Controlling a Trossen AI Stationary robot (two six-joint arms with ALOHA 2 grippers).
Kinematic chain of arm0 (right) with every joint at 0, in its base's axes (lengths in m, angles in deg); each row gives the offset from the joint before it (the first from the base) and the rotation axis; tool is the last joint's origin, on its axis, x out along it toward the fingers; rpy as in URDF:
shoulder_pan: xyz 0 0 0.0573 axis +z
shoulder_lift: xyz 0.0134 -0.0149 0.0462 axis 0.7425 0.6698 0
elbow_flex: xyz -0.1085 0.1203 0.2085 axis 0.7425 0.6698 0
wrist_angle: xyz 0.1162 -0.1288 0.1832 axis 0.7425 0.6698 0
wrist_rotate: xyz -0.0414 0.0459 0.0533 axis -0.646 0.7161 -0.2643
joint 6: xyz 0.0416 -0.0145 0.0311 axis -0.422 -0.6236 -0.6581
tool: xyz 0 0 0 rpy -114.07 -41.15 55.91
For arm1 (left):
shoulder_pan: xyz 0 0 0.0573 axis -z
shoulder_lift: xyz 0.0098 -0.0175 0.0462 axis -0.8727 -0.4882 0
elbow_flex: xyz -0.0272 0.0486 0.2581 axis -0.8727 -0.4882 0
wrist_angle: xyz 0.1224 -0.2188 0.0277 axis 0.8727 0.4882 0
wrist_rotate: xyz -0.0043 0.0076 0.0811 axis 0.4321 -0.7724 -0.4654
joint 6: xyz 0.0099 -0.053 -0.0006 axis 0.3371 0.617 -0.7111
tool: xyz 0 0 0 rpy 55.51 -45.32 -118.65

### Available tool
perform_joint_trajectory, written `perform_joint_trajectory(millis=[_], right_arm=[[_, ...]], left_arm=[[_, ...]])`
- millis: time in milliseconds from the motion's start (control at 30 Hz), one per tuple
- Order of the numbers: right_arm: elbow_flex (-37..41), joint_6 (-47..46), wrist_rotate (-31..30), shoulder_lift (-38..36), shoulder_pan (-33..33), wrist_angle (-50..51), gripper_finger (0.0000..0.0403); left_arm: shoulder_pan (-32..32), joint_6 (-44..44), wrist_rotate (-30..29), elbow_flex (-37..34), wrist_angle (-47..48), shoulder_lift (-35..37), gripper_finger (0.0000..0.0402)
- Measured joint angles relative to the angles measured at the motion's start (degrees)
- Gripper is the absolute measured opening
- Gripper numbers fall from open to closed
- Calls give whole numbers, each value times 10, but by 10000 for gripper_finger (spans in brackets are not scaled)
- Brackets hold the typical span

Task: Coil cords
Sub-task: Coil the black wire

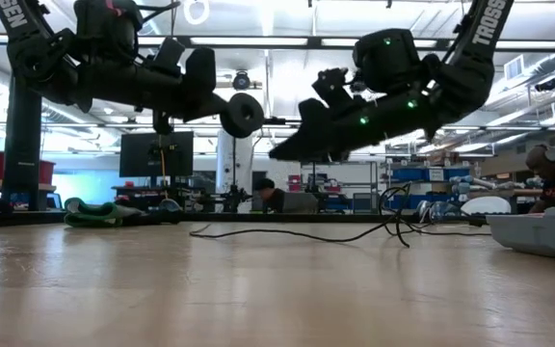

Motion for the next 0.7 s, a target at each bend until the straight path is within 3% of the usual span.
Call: perform_joint_trajectory(millis=[267, 533, 700], right_arm=[[-56, 61, 6, 0, -33, 15, 159], [-100, 28, 133, 78, -61, 22, 158], [-105, 19, 127, 87, -59, -6, 152]], left_arm=[[0, 0, 0, 0, -10, 0, 0], [0, 0, 0, 0, -15, 0, 0], [0, 0, 7, 0, -14, 0, 0]])
